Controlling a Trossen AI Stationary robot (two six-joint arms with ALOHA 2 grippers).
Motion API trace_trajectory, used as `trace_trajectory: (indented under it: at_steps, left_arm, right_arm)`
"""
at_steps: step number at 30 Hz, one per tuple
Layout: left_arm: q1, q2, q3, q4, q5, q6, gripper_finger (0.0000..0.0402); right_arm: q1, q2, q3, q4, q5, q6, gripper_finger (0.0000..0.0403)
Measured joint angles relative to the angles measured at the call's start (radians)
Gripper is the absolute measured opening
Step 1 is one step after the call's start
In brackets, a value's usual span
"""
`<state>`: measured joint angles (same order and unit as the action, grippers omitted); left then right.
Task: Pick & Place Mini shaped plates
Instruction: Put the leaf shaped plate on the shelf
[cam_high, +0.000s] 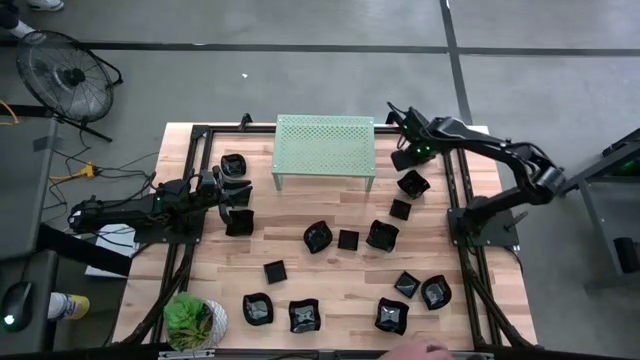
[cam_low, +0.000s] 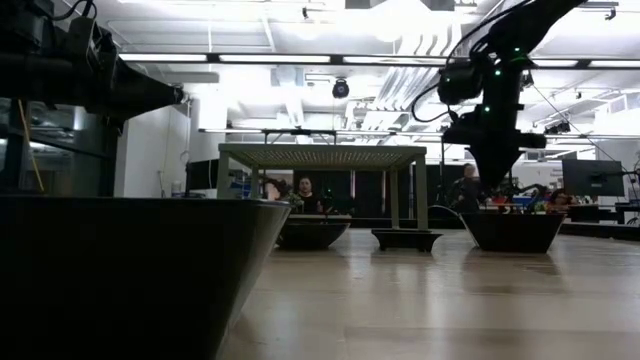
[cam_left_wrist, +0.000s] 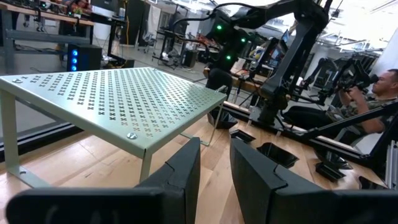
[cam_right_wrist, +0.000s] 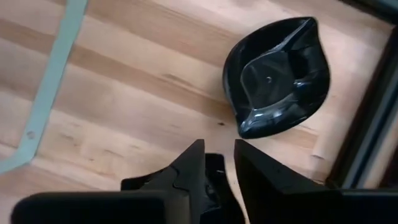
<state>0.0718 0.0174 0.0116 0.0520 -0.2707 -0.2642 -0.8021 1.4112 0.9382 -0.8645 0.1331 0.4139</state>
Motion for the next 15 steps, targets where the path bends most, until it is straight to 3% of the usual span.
trace_trajectory:
  at_steps: [8, 15]
  left_arm:
    - [0.000, 0.000, 0.000, 0.000, 0.000, 0.000, 0.0085]
    - [0.000, 0.000, 0.000, 0.000, 0.000, 0.000, 0.0085]
  right_arm:
    - [-0.010, 0.172, 0.140, -0.099, 0.031, -0.022, 0.0141]
    - [-0.024, 0.285, 0.181, -0.131, 0.000, -0.032, 0.0162]
